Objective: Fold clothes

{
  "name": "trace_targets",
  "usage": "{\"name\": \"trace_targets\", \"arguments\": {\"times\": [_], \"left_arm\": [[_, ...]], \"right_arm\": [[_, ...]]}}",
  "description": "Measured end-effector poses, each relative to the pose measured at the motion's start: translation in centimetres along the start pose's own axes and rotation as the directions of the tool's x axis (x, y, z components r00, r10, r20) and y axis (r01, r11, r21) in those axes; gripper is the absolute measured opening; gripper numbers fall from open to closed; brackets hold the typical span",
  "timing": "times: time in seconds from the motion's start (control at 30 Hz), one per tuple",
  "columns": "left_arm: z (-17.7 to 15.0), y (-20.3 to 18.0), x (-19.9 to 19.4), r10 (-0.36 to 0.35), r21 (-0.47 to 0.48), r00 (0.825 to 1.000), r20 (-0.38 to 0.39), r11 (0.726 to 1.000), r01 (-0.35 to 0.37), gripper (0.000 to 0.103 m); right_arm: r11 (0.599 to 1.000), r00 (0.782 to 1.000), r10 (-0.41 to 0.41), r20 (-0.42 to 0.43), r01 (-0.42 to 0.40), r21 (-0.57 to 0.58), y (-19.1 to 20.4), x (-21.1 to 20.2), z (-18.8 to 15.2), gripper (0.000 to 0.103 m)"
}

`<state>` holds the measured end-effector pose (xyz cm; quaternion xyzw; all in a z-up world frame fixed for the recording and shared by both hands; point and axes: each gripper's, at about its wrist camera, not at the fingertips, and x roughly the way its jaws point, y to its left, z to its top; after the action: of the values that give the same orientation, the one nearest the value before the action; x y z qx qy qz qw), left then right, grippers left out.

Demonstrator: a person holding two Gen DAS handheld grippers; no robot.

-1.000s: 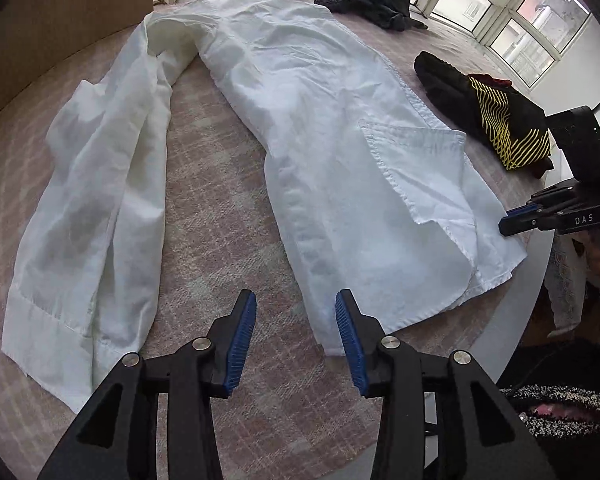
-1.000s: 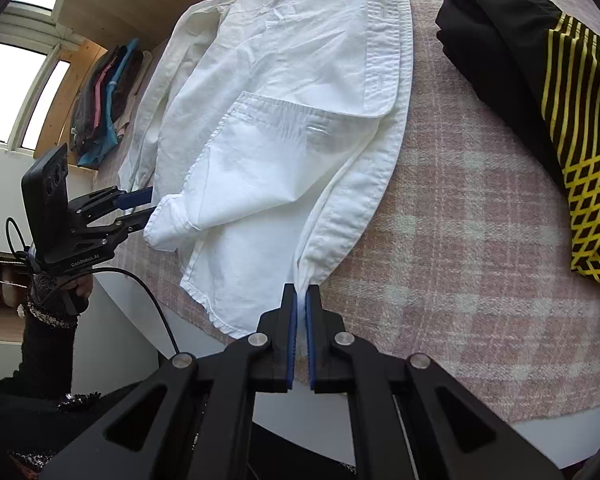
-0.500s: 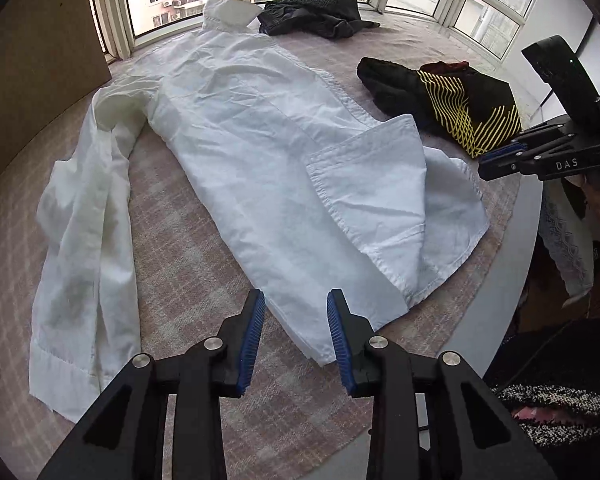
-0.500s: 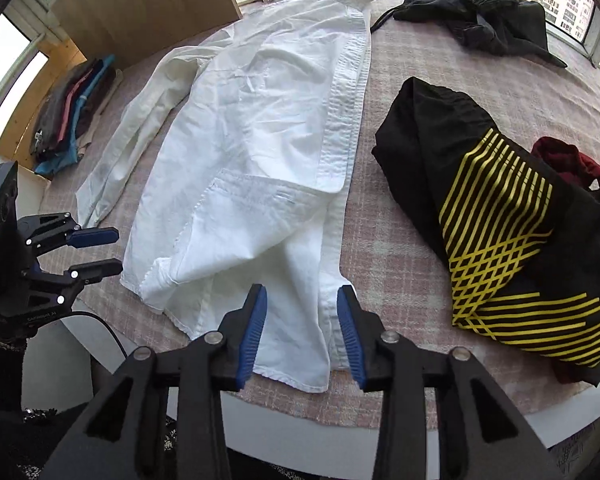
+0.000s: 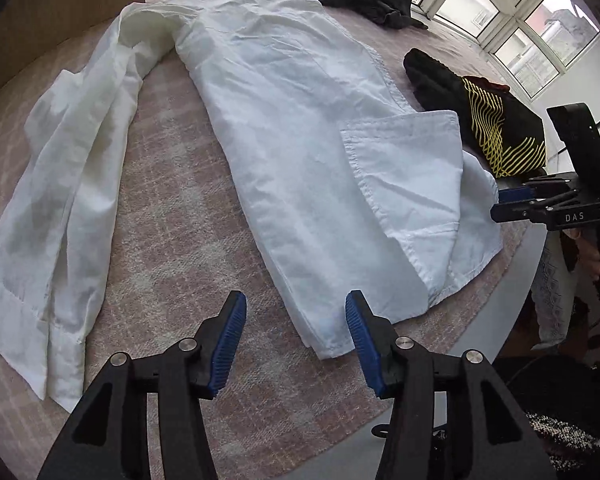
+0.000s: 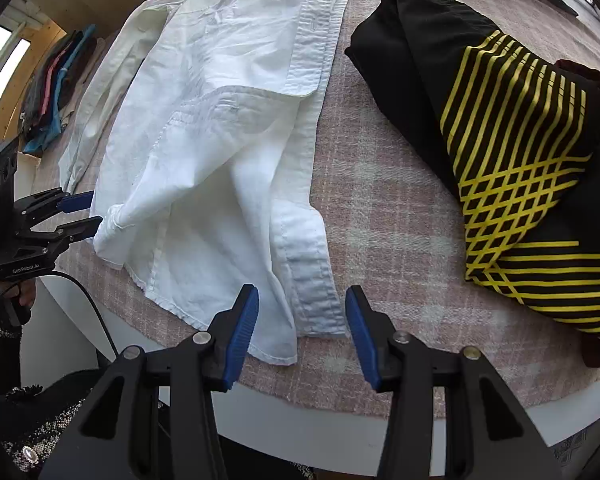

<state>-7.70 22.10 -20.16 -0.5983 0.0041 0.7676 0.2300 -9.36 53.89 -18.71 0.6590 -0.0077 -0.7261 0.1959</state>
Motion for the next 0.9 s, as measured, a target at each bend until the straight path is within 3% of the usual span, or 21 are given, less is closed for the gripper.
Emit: {"name": "trace_targets", "arguments": {"times": [0.13, 0.17, 0.2, 0.23, 0.27, 0.5, 0.57, 0.6, 0.63, 0.67, 0.77, 0.83, 0.9], "left_arm": [[0.5, -1.8, 1.1, 0.007, 0.034, 1.000, -0.005, 0.999, -0.007, 0.048], [0.6, -1.9, 1.1, 0.001, 0.036, 1.000, -0.008, 0.999, -0.001, 0.038], [0.8, -2.0, 1.2, -0.005, 0.039, 1.000, -0.012, 0.999, 0.005, 0.030], [0.9, -2.1, 1.3, -0.011, 0.041, 1.000, -0.015, 0.999, 0.011, 0.009], [1.0, -2.1, 1.2, -0.017, 0.042, 1.000, -0.016, 0.999, 0.018, 0.006], [0.9, -1.0, -2.4, -0.036, 0.031, 0.999, 0.027, 0.999, 0.035, 0.005], [0.7, -0.6, -3.6, -0.016, 0.035, 0.999, 0.036, 0.999, 0.014, 0.005], [0.4, -0.4, -3.5, 0.008, 0.044, 1.000, 0.020, 0.999, -0.009, 0.005], [0.1, -0.1, -2.9, 0.035, 0.055, 0.999, -0.004, 0.998, -0.035, 0.006], [-0.3, 0.3, -2.3, 0.061, 0.066, 0.998, -0.029, 0.996, -0.059, 0.009], [-1.4, 1.4, -1.5, 0.135, 0.094, 0.988, -0.081, 0.987, -0.127, 0.010], [-1.3, 1.3, -2.8, 0.155, 0.088, 0.987, -0.034, 0.984, -0.152, 0.009], [-0.7, 0.7, -4.4, 0.131, 0.082, 0.991, 0.025, 0.988, -0.133, 0.015]], "right_arm": [[1.000, 1.000, -0.002, 0.022, 0.002, -0.025, 0.4, 0.0, 0.1, 0.045], [0.999, 1.000, -0.001, 0.020, 0.002, -0.033, 0.6, 0.1, 0.1, 0.044], [0.999, 1.000, 0.005, 0.015, -0.004, -0.042, 0.7, 0.2, 0.1, 0.035], [0.999, 1.000, 0.012, 0.009, -0.012, -0.049, 0.8, 0.3, 0.1, 0.014], [0.998, 0.999, 0.036, 0.012, -0.035, -0.045, 1.0, 0.1, 0.1, 0.008], [0.974, 0.974, 0.222, 0.049, -0.224, 0.027, 1.3, -2.1, 0.3, 0.006], [0.994, 0.994, 0.107, -0.029, -0.107, 0.021, 1.3, -0.8, -0.5, 0.010], [0.999, 0.997, 0.034, -0.074, -0.034, 0.004, 1.3, 0.0, -0.8, 0.022], [0.999, 0.992, -0.042, -0.118, 0.040, -0.020, 1.4, 0.8, -1.1, 0.025], [0.998, 0.992, -0.060, -0.113, 0.057, -0.028, 1.4, 0.3, -1.1, 0.025], [0.998, 0.997, -0.052, -0.051, 0.050, -0.036, 1.4, -2.2, -0.8, 0.025], [0.999, 0.998, -0.040, 0.045, 0.042, -0.033, 1.4, -4.5, 0.6, 0.028], [1.000, 0.988, -0.008, 0.155, 0.011, -0.018, 1.2, -6.2, 2.7, 0.029]]}}
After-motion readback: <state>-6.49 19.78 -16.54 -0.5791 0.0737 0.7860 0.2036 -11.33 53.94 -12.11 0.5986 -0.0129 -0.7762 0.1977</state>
